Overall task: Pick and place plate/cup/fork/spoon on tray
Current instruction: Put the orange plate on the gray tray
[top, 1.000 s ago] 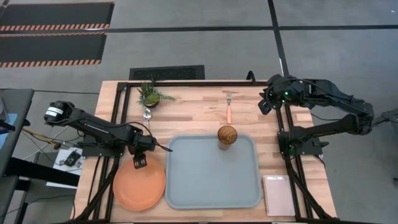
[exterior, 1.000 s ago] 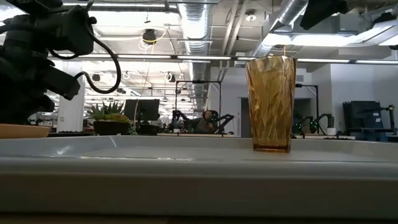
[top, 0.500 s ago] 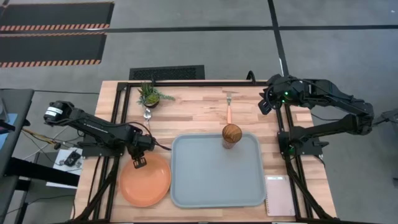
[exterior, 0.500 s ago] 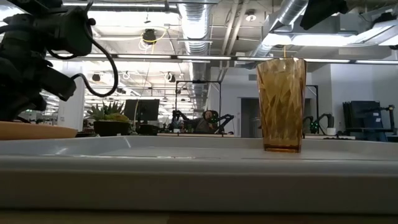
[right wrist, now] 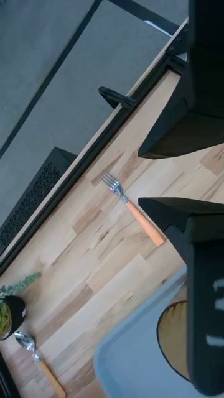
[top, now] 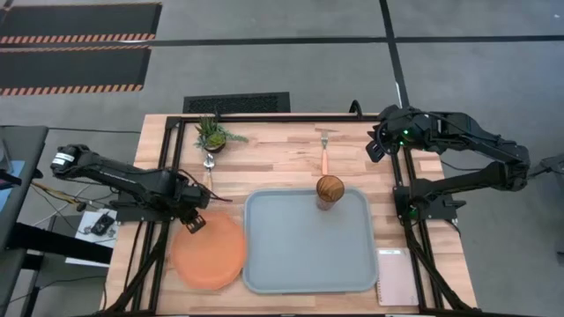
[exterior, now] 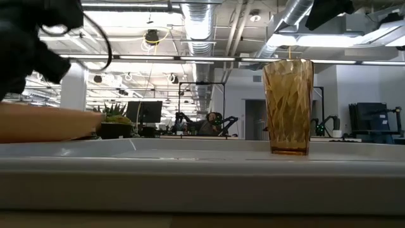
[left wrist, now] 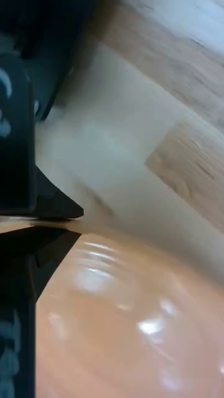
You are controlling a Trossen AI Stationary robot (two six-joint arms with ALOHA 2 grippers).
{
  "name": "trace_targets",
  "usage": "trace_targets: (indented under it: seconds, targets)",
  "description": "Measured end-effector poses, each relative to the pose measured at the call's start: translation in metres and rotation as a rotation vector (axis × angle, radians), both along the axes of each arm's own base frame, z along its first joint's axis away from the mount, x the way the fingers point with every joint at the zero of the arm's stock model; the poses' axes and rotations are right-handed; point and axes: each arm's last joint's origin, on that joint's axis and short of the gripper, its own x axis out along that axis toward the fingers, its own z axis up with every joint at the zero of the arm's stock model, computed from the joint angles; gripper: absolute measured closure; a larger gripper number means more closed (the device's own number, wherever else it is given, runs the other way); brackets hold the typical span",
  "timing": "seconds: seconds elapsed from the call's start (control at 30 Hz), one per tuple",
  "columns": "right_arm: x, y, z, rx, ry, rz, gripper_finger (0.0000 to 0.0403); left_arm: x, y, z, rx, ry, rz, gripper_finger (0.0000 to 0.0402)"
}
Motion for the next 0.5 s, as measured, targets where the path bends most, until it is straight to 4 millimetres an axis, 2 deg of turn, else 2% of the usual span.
trace_targets:
  seconds: [0.27, 0.4, 0.5]
  targets:
    - [0.000, 0.000, 0.000, -0.001, -0.003, 0.000, 0.0269, -0.010, 0.003, 0.032, -0.052, -0.105, 0.239, 0.0401]
    - [0.000, 0.000, 0.000, -0.001, -0.003, 0.000, 0.0269, -0.002, 0.003, 0.040, -0.057, -0.168, 0.389, 0.0401]
    - [0.000, 0.000, 0.000, -0.001, -0.003, 0.001, 0.0269, 0.013, 0.001, 0.042, -0.068, -0.213, 0.456, 0.0401]
